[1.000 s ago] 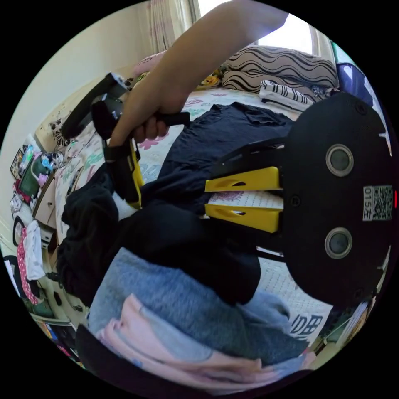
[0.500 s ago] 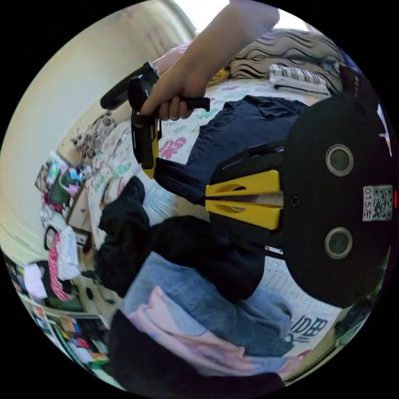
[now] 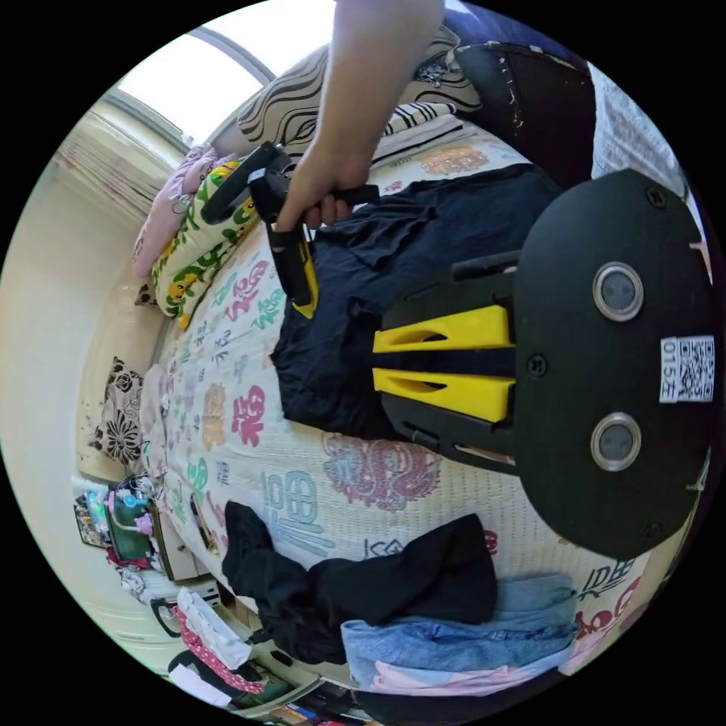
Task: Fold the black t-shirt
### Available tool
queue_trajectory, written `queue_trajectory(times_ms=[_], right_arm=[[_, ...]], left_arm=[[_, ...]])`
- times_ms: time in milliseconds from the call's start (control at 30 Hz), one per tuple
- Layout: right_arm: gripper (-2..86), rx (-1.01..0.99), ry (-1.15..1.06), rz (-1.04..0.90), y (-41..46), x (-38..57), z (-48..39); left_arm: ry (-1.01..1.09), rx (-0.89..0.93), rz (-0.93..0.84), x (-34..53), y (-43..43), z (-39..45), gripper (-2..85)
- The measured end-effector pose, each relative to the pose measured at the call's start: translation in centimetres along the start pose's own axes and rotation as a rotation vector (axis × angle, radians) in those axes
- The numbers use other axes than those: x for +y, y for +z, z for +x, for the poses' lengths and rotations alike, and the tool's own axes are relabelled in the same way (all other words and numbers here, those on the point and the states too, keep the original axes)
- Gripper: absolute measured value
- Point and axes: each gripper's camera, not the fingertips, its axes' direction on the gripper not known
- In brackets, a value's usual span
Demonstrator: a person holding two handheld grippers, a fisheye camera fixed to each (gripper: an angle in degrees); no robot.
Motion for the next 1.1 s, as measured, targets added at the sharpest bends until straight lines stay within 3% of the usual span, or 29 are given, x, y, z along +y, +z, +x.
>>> queue_trajectory(times_ms=[100, 267, 367, 467, 567, 700, 767, 833, 967, 1100], right_arm=[[4.7, -0.073, -0.08, -0.039, 0.4, -0.8, -1.1], [-0.5, -0.045, -0.087, -0.222, 2.9, -1.1, -0.7], [-0.8, -0.046, -0.055, -0.22, 0.7, -0.3, 0.5], [-0.8, 0.105, -0.135, -0.238, -1.8, 1.9, 1.4], [-0.4, 0.136, -0.111, -0.275, -4.5, 3.6, 3.2], [6.1, 0.27, -0.122, -0.101, -11.3, 3.3, 6.1], [8.0, 0.353, -0.092, -0.084, -13.2, 2.4, 8.1], [8.4, 0.344, -0.056, -0.127, -14.5, 1.3, 10.7], [8.2, 0.319, -0.026, -0.295, -14.1, 1.4, 13.1], [2.2, 0.308, -0.066, -0.329, -15.4, 3.6, 13.2]], left_arm=[[-0.002, 0.009, -0.043, -2.5, 2.1, 0.6, 2.5], [0.058, 0.068, -0.352, -3.6, 9.0, 3.0, 1.7], [0.13, 0.014, -0.337, -3.8, 9.2, 4.9, 1.7], [0.154, 0.026, -0.377, -4.9, 9.6, 6.3, 2.6], [0.178, 0.043, -0.42, -6.7, 10.1, 7.3, 5.0], [0.219, 0.011, -0.232, -12.3, 8.9, 7.5, 6.9], [0.232, 0.028, -0.218, -15.6, 10.2, 7.1, 8.5], [0.242, 0.117, -0.385, -20.3, 14.0, 6.7, 9.7], [0.292, 0.094, -0.39, -25.1, 17.6, 7.7, 10.8], [0.411, 0.074, -0.588, -26.9, 22.3, 10.4, 9.1]])
